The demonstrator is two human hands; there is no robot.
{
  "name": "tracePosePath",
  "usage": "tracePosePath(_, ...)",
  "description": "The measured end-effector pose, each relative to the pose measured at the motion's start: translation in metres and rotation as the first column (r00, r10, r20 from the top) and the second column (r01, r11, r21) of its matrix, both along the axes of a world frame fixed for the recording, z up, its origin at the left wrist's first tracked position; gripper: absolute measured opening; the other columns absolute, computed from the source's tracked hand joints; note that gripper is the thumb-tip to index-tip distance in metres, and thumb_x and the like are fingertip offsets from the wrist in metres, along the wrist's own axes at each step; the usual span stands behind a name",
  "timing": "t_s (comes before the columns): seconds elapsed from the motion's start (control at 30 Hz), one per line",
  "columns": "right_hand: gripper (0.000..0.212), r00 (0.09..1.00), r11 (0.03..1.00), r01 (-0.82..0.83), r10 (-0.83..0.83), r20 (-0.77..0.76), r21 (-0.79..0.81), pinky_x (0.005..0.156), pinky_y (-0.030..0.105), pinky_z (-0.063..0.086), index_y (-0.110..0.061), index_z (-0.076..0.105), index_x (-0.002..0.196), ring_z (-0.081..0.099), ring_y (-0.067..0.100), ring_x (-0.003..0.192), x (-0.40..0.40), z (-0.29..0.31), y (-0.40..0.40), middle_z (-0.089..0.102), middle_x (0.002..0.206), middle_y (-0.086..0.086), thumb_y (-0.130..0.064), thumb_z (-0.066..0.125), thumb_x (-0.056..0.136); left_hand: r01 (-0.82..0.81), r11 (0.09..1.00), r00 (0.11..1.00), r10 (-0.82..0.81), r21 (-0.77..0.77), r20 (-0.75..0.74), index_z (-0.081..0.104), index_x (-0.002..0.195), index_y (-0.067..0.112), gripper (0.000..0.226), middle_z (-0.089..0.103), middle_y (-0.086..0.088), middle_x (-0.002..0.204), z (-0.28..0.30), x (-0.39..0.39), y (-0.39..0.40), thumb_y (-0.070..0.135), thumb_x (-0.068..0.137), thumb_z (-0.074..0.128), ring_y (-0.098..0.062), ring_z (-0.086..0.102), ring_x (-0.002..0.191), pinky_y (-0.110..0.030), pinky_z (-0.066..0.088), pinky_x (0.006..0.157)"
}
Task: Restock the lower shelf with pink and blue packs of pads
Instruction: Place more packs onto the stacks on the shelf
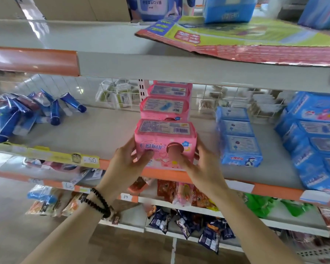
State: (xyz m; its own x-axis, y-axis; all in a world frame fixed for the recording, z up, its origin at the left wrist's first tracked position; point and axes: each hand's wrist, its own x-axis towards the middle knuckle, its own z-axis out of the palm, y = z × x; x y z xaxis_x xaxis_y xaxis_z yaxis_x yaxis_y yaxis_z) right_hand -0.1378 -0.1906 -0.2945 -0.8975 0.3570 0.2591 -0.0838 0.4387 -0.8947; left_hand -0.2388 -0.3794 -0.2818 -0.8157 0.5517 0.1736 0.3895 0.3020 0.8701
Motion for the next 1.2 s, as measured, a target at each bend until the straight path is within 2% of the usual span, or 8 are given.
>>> tracePosePath(0.13, 0.057, 0.999, 0.999, 0.036, -0.036, -0.004, 0.006, 0.082, 0.002, 0.044, -0.021, 0.05, 0.138, 0.063, -0.013, 0.1, -0.016, -0.003, -0.008, 0.067, 0.11, -0.026, -0.036, 0.072, 0.088, 0.018, 1.0, 1.0, -0.019, 0.006, 0.013, 0.058, 0.111, 0.036, 0.027, 0.071, 0.03, 0.101, -0.008, -0.024, -0.006, 0.015, 0.095, 0.066, 0.003, 0.07, 0.096, -0.016, 0.056, 0.085)
tracePosePath(0.27, 0.052, 0.998, 0.998, 0.065, -0.065, 0.007, 0.022, 0.081, 0.001, 0.044, -0.034, 0.049, 0.13, 0.063, -0.015, 0.097, -0.028, -0.008, -0.008, 0.062, 0.101, -0.044, -0.044, 0.067, 0.083, 0.044, 0.998, 0.999, -0.045, 0.039, 0.012, 0.06, 0.123, 0.024, 0.035, 0.072, 0.028, 0.099, -0.016, -0.039, -0.002, 0.013, 0.092, 0.071, 0.003, 0.07, 0.095, -0.01, 0.053, 0.082)
tracePosePath(0.37, 0.05, 0.995, 0.992, 0.102, -0.103, 0.014, 0.07, 0.083, 0.002, 0.044, -0.024, 0.05, 0.135, 0.062, -0.014, 0.1, -0.034, -0.016, -0.003, 0.064, 0.106, -0.034, -0.027, 0.073, 0.09, 0.074, 0.995, 0.997, -0.075, 0.061, 0.025, 0.058, 0.128, 0.02, 0.042, 0.072, 0.026, 0.104, -0.02, -0.046, 0.001, 0.011, 0.09, 0.073, 0.003, 0.068, 0.1, -0.009, 0.051, 0.085)
tracePosePath(0.47, 0.053, 0.993, 0.989, 0.117, -0.118, 0.011, 0.087, 0.089, 0.013, 0.05, -0.018, 0.049, 0.139, 0.063, -0.008, 0.106, -0.039, -0.018, 0.002, 0.067, 0.118, -0.02, -0.021, 0.072, 0.092, 0.099, 0.993, 0.994, -0.101, 0.07, 0.028, 0.055, 0.132, 0.02, 0.05, 0.07, 0.029, 0.105, -0.024, -0.054, 0.006, 0.011, 0.087, 0.075, 0.004, 0.067, 0.104, -0.012, 0.051, 0.092)
tracePosePath(0.67, 0.059, 0.99, 0.987, 0.138, -0.136, -0.024, 0.086, 0.094, 0.011, 0.046, -0.014, 0.049, 0.141, 0.06, -0.004, 0.115, -0.047, -0.024, 0.005, 0.066, 0.125, -0.01, -0.031, 0.072, 0.09, 0.085, 0.993, 0.996, -0.085, 0.076, -0.003, 0.052, 0.138, 0.016, 0.056, 0.067, 0.029, 0.106, -0.036, -0.063, 0.015, 0.01, 0.087, 0.075, 0.011, 0.065, 0.102, -0.005, 0.047, 0.09)
tracePosePath(0.9, 0.062, 0.988, 0.983, 0.152, -0.149, -0.033, 0.102, 0.09, 0.006, 0.044, -0.009, 0.048, 0.141, 0.059, -0.011, 0.11, -0.055, -0.03, 0.01, 0.062, 0.12, -0.021, -0.032, 0.07, 0.088, 0.079, 0.994, 0.997, -0.077, 0.08, -0.023, 0.051, 0.14, 0.01, 0.058, 0.067, 0.038, 0.1, -0.047, -0.073, 0.02, 0.012, 0.088, 0.075, 0.013, 0.064, 0.1, -0.007, 0.049, 0.089)
tracePosePath(1.07, 0.061, 0.983, 0.975, 0.182, -0.177, -0.05, 0.128, 0.092, 0.007, 0.044, -0.007, 0.047, 0.142, 0.056, -0.01, 0.114, -0.057, -0.036, 0.008, 0.063, 0.124, -0.011, -0.032, 0.07, 0.091, 0.093, 0.991, 0.996, -0.091, 0.095, -0.021, 0.047, 0.143, 0.005, 0.061, 0.066, 0.04, 0.102, -0.049, -0.074, 0.021, 0.009, 0.088, 0.074, 0.011, 0.064, 0.1, -0.002, 0.045, 0.088)
tracePosePath(1.2, 0.061, 0.981, 0.977, 0.187, -0.181, -0.063, 0.103, 0.095, 0.011, 0.046, -0.011, 0.046, 0.142, 0.059, -0.005, 0.116, -0.054, -0.037, 0.004, 0.064, 0.124, -0.011, -0.031, 0.071, 0.089, 0.087, 0.985, 0.996, -0.086, 0.146, -0.013, 0.048, 0.143, 0.011, 0.063, 0.067, 0.03, 0.111, -0.049, -0.071, 0.018, 0.009, 0.086, 0.075, 0.004, 0.064, 0.108, -0.014, 0.049, 0.099)
